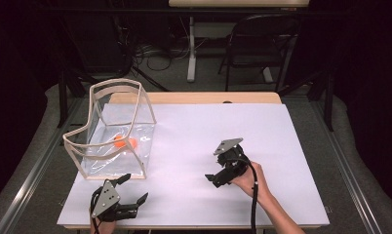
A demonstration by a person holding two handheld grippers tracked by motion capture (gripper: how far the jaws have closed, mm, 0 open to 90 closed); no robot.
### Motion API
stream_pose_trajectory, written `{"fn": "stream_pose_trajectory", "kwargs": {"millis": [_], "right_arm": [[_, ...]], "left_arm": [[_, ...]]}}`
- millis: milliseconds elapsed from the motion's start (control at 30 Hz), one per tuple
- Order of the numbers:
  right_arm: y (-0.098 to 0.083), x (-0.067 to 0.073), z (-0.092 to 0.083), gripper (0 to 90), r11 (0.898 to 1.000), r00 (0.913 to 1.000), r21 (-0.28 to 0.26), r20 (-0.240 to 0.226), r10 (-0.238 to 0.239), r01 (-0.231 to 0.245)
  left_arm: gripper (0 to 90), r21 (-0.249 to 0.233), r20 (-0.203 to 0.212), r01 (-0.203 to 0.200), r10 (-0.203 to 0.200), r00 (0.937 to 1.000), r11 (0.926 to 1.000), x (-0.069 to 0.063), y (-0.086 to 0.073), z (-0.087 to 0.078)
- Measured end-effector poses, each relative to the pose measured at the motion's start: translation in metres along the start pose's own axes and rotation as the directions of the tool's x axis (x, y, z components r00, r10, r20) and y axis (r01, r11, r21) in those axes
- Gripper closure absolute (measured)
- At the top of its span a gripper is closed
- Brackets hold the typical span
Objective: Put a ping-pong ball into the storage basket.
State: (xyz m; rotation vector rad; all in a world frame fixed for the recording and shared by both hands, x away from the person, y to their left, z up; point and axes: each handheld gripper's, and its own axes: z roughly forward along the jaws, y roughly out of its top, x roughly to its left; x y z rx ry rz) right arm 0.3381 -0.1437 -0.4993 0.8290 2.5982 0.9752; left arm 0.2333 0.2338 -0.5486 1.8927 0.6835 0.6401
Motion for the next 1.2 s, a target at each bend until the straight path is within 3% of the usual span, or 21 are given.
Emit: {"fn": "stream_pose_trajectory", "kwargs": {"millis": [400,1033,1200], "right_arm": [[-0.039,0.000,-0.010,0.0,0.999,0.9984,0.004,0.022,0.051,-0.051],[-0.081,0.007,-0.032,0.0,0.993,0.9897,-0.033,0.082,0.117,-0.115],[-0.086,0.010,-0.035,0.0,0.991,0.9893,-0.045,0.073,0.126,-0.123]], "left_arm": [[15.7,-0.001,0.001,0.001,-0.001,1.0000,1.0000,0.000,0.000,0.000],[15.7,0.004,-0.001,0.000,0.000,1.0000,1.0000,0.000,-0.001,-0.001],[15.7,0.009,0.003,0.003,-0.003,1.0000,1.0000,0.000,-0.002,0.001]]}}
